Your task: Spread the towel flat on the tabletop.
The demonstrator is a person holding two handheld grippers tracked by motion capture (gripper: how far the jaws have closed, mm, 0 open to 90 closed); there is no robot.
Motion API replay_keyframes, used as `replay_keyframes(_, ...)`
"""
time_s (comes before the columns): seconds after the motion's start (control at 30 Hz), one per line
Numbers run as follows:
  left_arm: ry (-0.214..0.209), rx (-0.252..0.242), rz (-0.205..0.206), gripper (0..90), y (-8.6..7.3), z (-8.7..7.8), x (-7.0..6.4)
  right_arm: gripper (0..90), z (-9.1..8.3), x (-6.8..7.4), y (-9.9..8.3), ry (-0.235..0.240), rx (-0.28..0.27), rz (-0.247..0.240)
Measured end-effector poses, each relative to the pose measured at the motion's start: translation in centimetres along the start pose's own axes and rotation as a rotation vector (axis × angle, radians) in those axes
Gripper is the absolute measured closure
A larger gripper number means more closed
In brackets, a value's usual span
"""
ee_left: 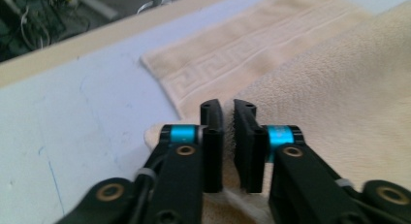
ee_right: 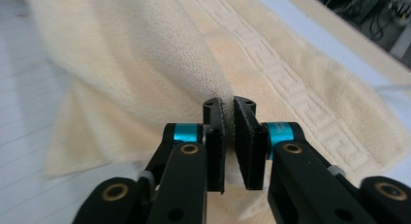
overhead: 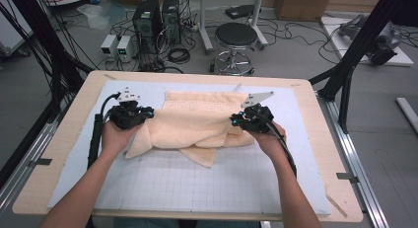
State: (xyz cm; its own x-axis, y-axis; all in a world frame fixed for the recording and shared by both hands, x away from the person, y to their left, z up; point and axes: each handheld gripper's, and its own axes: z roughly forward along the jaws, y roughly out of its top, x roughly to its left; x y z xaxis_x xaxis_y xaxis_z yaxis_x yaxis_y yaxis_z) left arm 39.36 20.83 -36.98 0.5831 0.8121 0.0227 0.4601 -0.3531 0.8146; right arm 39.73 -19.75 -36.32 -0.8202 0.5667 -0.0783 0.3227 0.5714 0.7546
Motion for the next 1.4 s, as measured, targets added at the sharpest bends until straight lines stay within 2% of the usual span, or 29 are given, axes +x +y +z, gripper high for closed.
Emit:
replay_keyframes(0.03, 0.005, 0.001, -0.001, 74.1, -0.1, 0.1, 0.3, 74.0, 0.6, -0.3, -0.1, -0.004, 0.007, 0.009)
replay_keyframes(0.1, -0.029, -0.017, -0.019, 70.0, -0.1, -0.6, 0.9, 69.1, 0.8, -0.6, -0.3, -0.005, 0.003, 0.02)
replay_keyframes(0.17, -0.029, -0.045, -0.024, 63.9, -0.1, -1.7, 1.1, 64.1, 0.1, -0.3, -0.3, 0.001, -0.022, 0.021)
replay_keyframes(0.27, -0.086, -0.091, -0.036, 60.0, -0.3, -3.5, 1.1, 62.8, -1.5, 1.0, 0.0, 0.026, -0.075, -0.005)
replay_keyframes(0.33, -0.124, -0.087, -0.009, 57.2, -0.6, -4.4, 0.6, 62.4, -2.3, 2.3, 0.1, 0.054, -0.103, -0.028)
replay_keyframes(0.4, -0.163, -0.093, 0.022, 55.7, -1.3, -5.1, -0.5, 62.0, -2.5, 4.1, 0.1, 0.084, -0.109, -0.073)
replay_keyframes(0.53, -0.23, -0.061, 0.083, 54.3, -4.1, -5.3, -2.6, 62.1, -1.4, 7.2, -0.8, 0.151, -0.092, -0.137)
replay_keyframes(0.57, -0.235, -0.042, 0.102, 54.3, -4.9, -5.0, -3.0, 62.6, -0.9, 7.9, -1.0, 0.171, -0.078, -0.15)
replay_keyframes(0.63, -0.225, 0.003, 0.129, 54.3, -6.3, -4.2, -3.5, 63.2, 0.1, 9.0, -1.5, 0.192, -0.068, -0.177)
replay_keyframes(0.67, -0.223, 0.019, 0.127, 54.3, -6.8, -3.8, -3.5, 63.2, 0.9, 9.3, -1.7, 0.199, -0.036, -0.179)
replay_keyframes(0.77, -0.206, 0.052, 0.127, 54.1, -7.6, -2.5, -3.5, 63.2, 3.0, 9.5, -2.2, 0.232, 0.008, -0.171)
replay_keyframes(0.93, -0.176, 0.058, 0.132, 61.3, -7.8, -1.1, -3.6, 66.2, 5.6, 9.6, -2.7, 0.267, 0.08, -0.168)
replay_keyframes(1.0, -0.17, 0.061, 0.146, 67.4, -7.7, -1.0, -3.7, 72.9, 6.4, 9.7, -3.0, 0.275, 0.11, -0.165)
replay_keyframes(1.03, -0.171, 0.062, 0.137, 71.7, -7.6, -1.0, -3.7, 76.3, 6.4, 9.6, -3.0, 0.29, 0.095, -0.149)
replay_keyframes(1.07, -0.174, 0.055, 0.131, 75.7, -7.6, -1.1, -3.7, 83.5, 6.4, 9.6, -3.1, 0.298, 0.094, -0.14)
replay_keyframes(1.1, -0.171, 0.052, 0.123, 79.0, -7.5, -1.3, -3.7, 86.0, 6.4, 9.6, -3.1, 0.309, 0.093, -0.153)
replay_keyframes(1.17, -0.161, 0.038, 0.118, 81.3, -7.3, -1.9, -3.8, 87.3, 6.0, 9.9, -3.0, 0.304, 0.096, -0.178)
replay_keyframes(1.23, -0.164, 0.003, 0.109, 82.5, -7.0, -3.1, -4.0, 87.4, 5.2, 9.8, -2.9, 0.332, 0.073, -0.164)
replay_keyframes(1.3, -0.176, -0.022, 0.116, 83.0, -6.5, -4.7, -4.2, 87.4, 3.7, 10.1, -2.7, 0.336, 0.05, -0.183)
replay_keyframes(1.4, -0.188, -0.064, 0.124, 83.2, -5.7, -7.2, -4.5, 87.4, 0.5, 10.9, -2.7, 0.358, 0.0, -0.204)
